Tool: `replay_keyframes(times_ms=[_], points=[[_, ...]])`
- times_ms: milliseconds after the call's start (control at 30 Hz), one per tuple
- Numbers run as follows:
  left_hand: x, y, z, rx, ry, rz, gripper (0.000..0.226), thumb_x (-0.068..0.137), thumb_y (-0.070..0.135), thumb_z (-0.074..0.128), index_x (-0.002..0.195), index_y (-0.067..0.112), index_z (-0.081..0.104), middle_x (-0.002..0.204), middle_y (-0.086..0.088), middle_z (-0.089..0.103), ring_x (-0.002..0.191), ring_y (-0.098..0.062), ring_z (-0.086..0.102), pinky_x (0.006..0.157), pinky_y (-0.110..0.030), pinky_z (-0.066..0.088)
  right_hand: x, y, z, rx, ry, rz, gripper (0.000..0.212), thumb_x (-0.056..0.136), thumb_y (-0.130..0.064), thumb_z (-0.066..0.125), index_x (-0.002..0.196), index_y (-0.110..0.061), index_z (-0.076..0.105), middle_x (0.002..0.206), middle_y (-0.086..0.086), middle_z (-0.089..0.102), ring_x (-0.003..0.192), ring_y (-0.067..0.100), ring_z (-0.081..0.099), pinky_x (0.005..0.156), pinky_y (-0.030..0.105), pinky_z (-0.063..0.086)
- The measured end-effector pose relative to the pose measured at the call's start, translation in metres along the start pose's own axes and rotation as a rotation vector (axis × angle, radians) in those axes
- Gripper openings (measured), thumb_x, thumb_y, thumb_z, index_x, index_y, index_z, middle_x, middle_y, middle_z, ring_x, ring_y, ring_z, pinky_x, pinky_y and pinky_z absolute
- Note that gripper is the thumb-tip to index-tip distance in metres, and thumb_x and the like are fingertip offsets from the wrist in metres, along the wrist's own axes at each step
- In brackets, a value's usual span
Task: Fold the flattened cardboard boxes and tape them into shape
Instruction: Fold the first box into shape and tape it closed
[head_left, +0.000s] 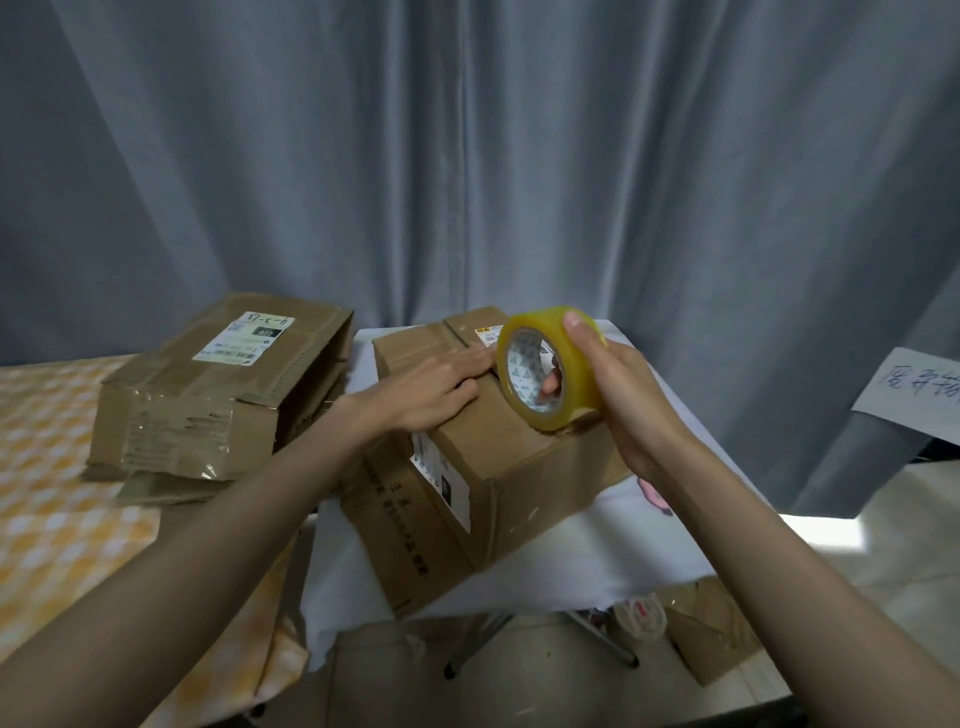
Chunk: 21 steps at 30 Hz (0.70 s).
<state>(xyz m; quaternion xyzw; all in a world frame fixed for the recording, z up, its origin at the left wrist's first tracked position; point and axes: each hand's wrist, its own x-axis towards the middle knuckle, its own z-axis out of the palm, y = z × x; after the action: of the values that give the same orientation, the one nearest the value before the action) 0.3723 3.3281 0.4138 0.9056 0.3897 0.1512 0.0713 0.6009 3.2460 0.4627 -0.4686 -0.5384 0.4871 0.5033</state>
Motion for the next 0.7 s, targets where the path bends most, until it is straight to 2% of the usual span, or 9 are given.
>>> replay_keyframes(times_ms=[67, 133, 200, 333, 433, 533, 600, 633, 700], points=[[-0.003, -0.002, 0.006, -0.024, 0.014, -0.071, 0.055, 0.101, 0.027, 0.030, 0.155, 0.017, 0.028, 0.161, -0.001, 0.027, 0.148, -0.013, 0.024, 0.119, -0.017, 0.006, 0.002, 0.000, 0.001, 0.004, -0.006, 0.061, 0.050, 0.083, -0.059, 0.059, 0.087, -0.013, 0.076, 0.079, 0.014, 0.075, 0.071, 0.022, 0.071, 0.065, 0.028, 0.056], [-0.003, -0.005, 0.009, -0.018, 0.009, -0.108, 0.054, 0.103, 0.027, 0.028, 0.156, 0.019, 0.026, 0.161, 0.001, 0.026, 0.148, -0.012, 0.023, 0.114, -0.010, 0.002, 0.002, -0.002, 0.000, 0.020, -0.022, 0.114, 0.043, 0.081, -0.052, 0.059, 0.089, -0.014, 0.076, 0.080, 0.017, 0.075, 0.072, 0.025, 0.072, 0.068, 0.032, 0.059], [-0.003, -0.006, 0.010, -0.017, 0.009, -0.120, 0.058, 0.099, 0.034, 0.024, 0.155, 0.019, 0.029, 0.160, 0.002, 0.028, 0.147, -0.011, 0.025, 0.114, -0.012, 0.004, 0.000, -0.007, -0.002, 0.000, -0.026, 0.122, 0.035, 0.085, -0.048, 0.061, 0.081, -0.018, 0.079, 0.081, 0.017, 0.076, 0.072, 0.024, 0.073, 0.071, 0.033, 0.061], [-0.003, -0.009, 0.009, -0.010, -0.016, -0.167, 0.059, 0.098, 0.037, 0.022, 0.156, 0.030, 0.024, 0.161, 0.004, 0.026, 0.148, -0.011, 0.024, 0.123, -0.030, 0.012, -0.013, -0.018, -0.014, -0.059, 0.028, 0.074, 0.042, 0.090, -0.049, 0.066, 0.072, -0.013, 0.076, 0.066, 0.012, 0.073, 0.054, 0.017, 0.068, 0.051, 0.022, 0.054], [-0.003, -0.007, 0.006, -0.018, -0.059, -0.138, 0.058, 0.098, 0.034, 0.021, 0.156, 0.032, 0.022, 0.162, 0.011, 0.023, 0.149, -0.005, 0.019, 0.124, -0.032, 0.012, -0.032, -0.017, -0.030, -0.114, 0.062, 0.116, 0.050, 0.087, -0.053, 0.068, 0.054, -0.016, 0.072, 0.055, 0.009, 0.066, 0.044, 0.014, 0.061, 0.045, 0.019, 0.049], [-0.001, -0.005, 0.005, -0.010, -0.082, -0.127, 0.055, 0.101, 0.030, 0.022, 0.156, 0.030, 0.022, 0.161, 0.014, 0.020, 0.149, -0.003, 0.016, 0.124, -0.031, 0.010, -0.054, 0.001, -0.042, -0.221, 0.077, 0.156, 0.049, 0.087, -0.055, 0.067, 0.064, -0.012, 0.074, 0.057, 0.010, 0.070, 0.045, 0.014, 0.064, 0.043, 0.018, 0.047], [-0.001, -0.005, 0.005, -0.003, -0.089, -0.127, 0.052, 0.104, 0.024, 0.025, 0.156, 0.029, 0.022, 0.161, 0.013, 0.019, 0.148, -0.003, 0.016, 0.124, -0.030, 0.008, -0.062, 0.015, -0.045, -0.304, 0.106, 0.159, 0.052, 0.085, -0.059, 0.066, 0.077, -0.009, 0.076, 0.066, 0.007, 0.074, 0.055, 0.014, 0.071, 0.052, 0.021, 0.052], [-0.002, -0.004, 0.005, -0.004, -0.092, -0.120, 0.053, 0.103, 0.025, 0.024, 0.156, 0.028, 0.022, 0.161, 0.012, 0.019, 0.148, -0.003, 0.016, 0.123, -0.028, 0.007, -0.065, 0.021, -0.045, -0.346, 0.123, 0.159, 0.053, 0.084, -0.061, 0.065, 0.078, -0.010, 0.076, 0.066, 0.003, 0.075, 0.057, 0.012, 0.071, 0.054, 0.021, 0.052], [-0.002, -0.003, 0.005, -0.004, -0.098, -0.114, 0.058, 0.098, 0.030, 0.021, 0.156, 0.027, 0.021, 0.161, 0.013, 0.018, 0.147, -0.001, 0.015, 0.122, -0.023, 0.005, -0.067, 0.028, -0.046, -0.401, 0.141, 0.146, 0.051, 0.085, -0.062, 0.063, 0.073, -0.014, 0.074, 0.060, -0.004, 0.072, 0.054, 0.006, 0.069, 0.049, 0.017, 0.047]])
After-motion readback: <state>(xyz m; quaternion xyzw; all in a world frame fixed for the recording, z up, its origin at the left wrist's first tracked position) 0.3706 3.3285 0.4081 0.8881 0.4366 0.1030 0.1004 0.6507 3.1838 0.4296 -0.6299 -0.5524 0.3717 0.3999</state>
